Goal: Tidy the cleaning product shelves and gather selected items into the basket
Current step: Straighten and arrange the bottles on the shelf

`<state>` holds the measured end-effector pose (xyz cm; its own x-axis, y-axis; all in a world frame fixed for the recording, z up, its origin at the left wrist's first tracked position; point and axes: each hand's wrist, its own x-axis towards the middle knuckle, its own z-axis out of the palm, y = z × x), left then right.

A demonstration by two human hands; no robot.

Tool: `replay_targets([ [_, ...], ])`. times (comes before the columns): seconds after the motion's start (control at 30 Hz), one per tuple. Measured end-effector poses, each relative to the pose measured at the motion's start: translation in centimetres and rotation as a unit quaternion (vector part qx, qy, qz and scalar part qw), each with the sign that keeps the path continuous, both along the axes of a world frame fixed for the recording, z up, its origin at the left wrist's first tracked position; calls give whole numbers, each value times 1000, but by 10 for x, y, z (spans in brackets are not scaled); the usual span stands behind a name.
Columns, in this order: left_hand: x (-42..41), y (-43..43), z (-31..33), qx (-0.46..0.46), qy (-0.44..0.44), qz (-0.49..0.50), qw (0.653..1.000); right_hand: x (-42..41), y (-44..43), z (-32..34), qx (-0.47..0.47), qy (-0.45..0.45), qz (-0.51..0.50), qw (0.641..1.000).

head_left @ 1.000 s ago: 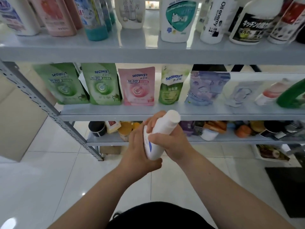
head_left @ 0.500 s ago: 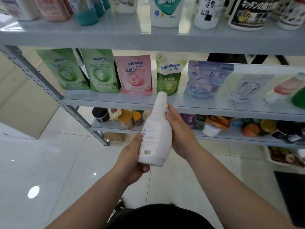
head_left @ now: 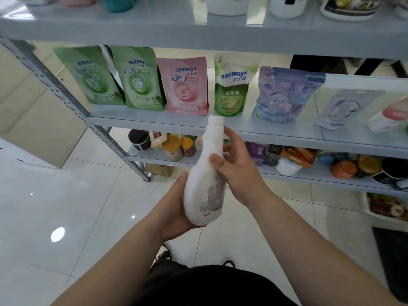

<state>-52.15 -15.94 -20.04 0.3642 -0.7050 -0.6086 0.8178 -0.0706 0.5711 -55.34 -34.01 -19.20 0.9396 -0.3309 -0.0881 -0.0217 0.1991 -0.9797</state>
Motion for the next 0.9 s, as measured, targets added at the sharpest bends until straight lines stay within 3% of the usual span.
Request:
replay_targets([
  [0.13,3,14,-3,17,-144,-24,989,14,4,9,-86,-35,13,996],
  [0.27,15,27,-6,91,-228,40,969,33,19,27,-153,-23,63,986],
  [0.33,33,36,0,171,-335,26,926,44,26,39,-194,-23,36,980],
  [0.43,65,53,5,288,-505,-8,814,62,33,61,-297,-22,-42,954],
  [0.53,96,70,13,303,-590,-33,747,84,35,81,-475,11,-34,879],
  [0.6,115,82,20,303,-614,-50,728,98,38,92,-576,52,-15,815],
  [0.7,144,98,36,276,-588,-76,756,118,50,110,-655,-1,-27,756],
  [0.8,172,114,58,200,-535,-113,813,135,68,137,-680,-123,-24,722],
  [0.9,193,124,73,126,-506,-189,832,150,71,154,-704,-174,21,689],
])
